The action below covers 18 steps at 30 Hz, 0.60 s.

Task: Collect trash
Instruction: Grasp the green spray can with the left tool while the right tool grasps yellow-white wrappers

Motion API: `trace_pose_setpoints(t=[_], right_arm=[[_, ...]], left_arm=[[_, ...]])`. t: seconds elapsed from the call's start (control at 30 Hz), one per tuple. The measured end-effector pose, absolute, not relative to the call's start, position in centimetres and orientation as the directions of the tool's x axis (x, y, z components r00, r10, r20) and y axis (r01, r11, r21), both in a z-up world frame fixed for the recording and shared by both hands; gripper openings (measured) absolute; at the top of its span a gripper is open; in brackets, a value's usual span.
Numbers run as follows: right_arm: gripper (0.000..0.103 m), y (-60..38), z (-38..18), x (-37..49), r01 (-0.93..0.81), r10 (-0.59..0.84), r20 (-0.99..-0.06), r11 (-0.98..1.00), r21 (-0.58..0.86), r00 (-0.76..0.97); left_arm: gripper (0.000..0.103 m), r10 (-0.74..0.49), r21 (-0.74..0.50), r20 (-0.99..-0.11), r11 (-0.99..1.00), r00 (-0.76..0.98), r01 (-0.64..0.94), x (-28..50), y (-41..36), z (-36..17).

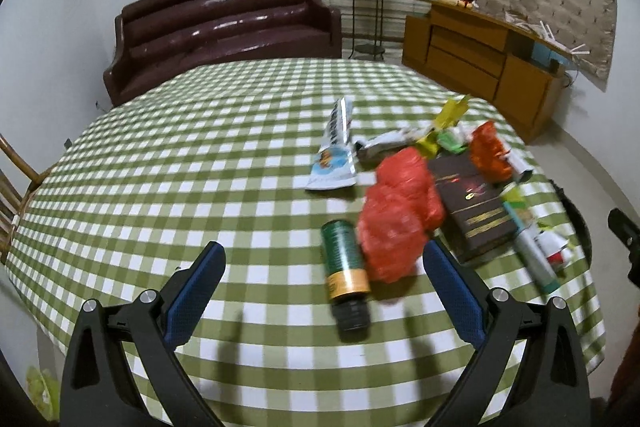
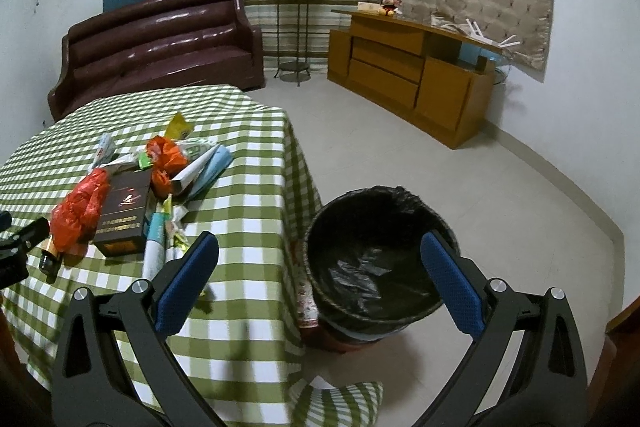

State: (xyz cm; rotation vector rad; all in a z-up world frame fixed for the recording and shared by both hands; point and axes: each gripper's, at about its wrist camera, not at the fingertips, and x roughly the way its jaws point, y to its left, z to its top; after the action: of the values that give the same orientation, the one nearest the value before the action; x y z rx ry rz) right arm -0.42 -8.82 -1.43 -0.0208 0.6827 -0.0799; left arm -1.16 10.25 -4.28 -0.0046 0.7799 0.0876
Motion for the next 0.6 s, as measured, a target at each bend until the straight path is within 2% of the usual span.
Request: trace_pose_setpoints(t=[0.07,0.17,0.23,0.27,0.3,0.4,0.6], right_arm=[[0.093,-8.3,-1.5,0.0,0.055,-0.068,-0.636,0.998,-0.04,0.768],[0.092,-7.6,-1.7,0.4,0.046,-0.058,-0.638,0.998,-0.035,0.768],[0.092,-7.3,-1.7,0.6,0.041,-0.054,-0.639,0.999,-0.034,0.768],[0.092,-7.2,-1.8,0.7,0.04,-0.053,-0.64,0.999,-0.034,0.767],[0.092,-7.1,-1.8,0.7,0.038,-0.05,-0.642,0.999,-0.033,0.765],[0.092,-7.2,-2.0,0.8,0.039,-0.048,-0.647,0.999,-0.028,0.761],[0.092,-7.1,-2.2,1.0,0.042,-0.046,-0.651,0.999,-0.022,0.757]], left_arm=[[0.094,0.065,0.021,-0.713,0.997,0.698,-0.071,-1.3,10.6,-4.5],[0.091,0.042,0.002,-0.721,0.998,0.692,-0.059,-1.6,10.7,-4.6],[0.081,0.036,0.007,-0.728,0.999,0.685,-0.046,-1.8,10.4,-4.8],[0.071,0.029,0.007,-0.739,0.999,0.673,-0.036,-1.9,10.3,-5.1],[0.067,0.015,-0.002,-0.751,1.0,0.66,-0.025,-1.0,10.1,-5.2],[0.066,-0.007,-0.029,-0.775,0.999,0.632,-0.024,-1.2,10.7,-5.8],[0.066,0.001,-0.015,-0.767,1.0,0.642,-0.019,-3.0,11.5,-5.3]])
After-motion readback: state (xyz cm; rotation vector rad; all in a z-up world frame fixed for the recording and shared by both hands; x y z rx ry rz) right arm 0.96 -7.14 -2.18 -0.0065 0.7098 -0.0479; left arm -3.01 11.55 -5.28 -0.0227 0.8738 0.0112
